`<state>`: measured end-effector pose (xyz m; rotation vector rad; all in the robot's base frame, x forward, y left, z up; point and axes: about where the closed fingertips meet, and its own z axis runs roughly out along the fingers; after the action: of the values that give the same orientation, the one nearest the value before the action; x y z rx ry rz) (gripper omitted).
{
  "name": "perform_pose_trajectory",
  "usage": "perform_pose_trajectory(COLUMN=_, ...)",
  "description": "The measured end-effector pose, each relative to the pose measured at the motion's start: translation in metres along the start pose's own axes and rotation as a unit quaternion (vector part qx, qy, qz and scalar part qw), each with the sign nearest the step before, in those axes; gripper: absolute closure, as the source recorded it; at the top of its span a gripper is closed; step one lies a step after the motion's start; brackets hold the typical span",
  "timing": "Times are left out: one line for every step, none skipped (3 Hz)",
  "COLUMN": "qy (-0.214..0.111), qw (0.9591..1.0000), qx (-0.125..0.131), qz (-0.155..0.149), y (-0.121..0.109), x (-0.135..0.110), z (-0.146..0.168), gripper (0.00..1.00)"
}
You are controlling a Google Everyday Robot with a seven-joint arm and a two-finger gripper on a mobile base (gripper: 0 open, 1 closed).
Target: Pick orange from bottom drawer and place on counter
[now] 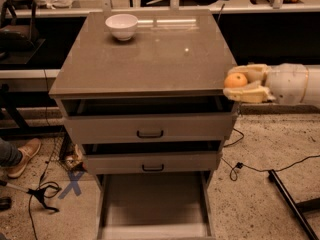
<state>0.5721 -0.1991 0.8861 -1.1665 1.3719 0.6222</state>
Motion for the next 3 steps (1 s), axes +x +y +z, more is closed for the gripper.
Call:
perform_pose_trajectory(qy=0.024, qw=0.9986, qx=0.006, qz=0.047, y=-0.03, x=-0.017, z=0.039, gripper=1.0)
perform_pose_trajectory(qy=0.028, qw=0.9979, qx=-0.004, qz=0.059, y=-0.049, x=-0.03, z=0.077, gripper=1.0)
perform_pose_trajectory(qy=0.026, qw=0.9979, qx=-0.008, qz=0.059, y=-0.064, x=-0.041, z=0.131, gripper=1.0)
